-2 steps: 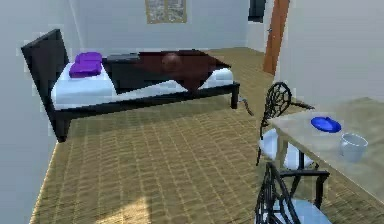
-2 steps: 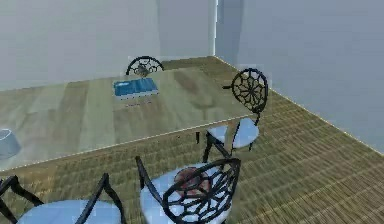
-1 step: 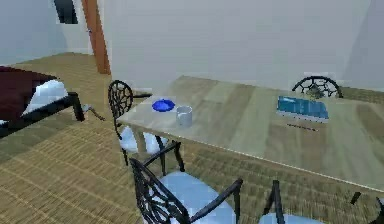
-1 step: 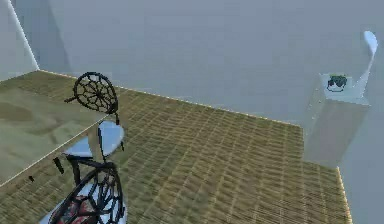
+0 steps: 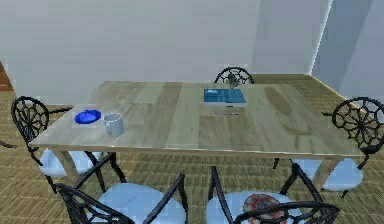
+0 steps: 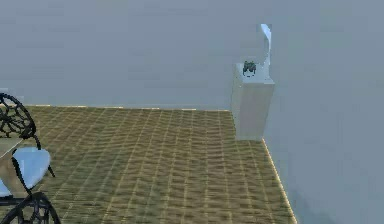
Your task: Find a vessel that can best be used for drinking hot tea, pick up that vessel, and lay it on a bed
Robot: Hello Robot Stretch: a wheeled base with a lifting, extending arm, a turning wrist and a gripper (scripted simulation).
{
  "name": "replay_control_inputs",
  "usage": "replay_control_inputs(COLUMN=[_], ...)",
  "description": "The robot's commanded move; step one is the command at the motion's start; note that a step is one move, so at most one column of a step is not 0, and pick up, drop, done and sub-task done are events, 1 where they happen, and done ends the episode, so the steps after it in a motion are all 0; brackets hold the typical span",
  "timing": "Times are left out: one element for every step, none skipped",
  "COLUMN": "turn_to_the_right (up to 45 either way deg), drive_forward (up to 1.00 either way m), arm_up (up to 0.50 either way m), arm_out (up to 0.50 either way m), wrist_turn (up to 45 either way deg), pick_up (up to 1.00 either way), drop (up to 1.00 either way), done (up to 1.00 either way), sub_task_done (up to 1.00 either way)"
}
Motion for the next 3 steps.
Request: replay_control_inputs(turn_to_the_right=[3.0, 0.0, -45.0], drive_forward=[0.0, 0.3, 0.0], arm_up=[0.0, 0.0, 0.0], arm_out=[0.0, 0.0, 0.0], wrist_turn=[0.0, 0.0, 0.0], pick_up=[0.0, 0.0, 0.0], drop=[0.0, 0.0, 0.0], done=[0.0, 0.0, 0.0], sub_task_done=[0.0, 0.0, 0.0])
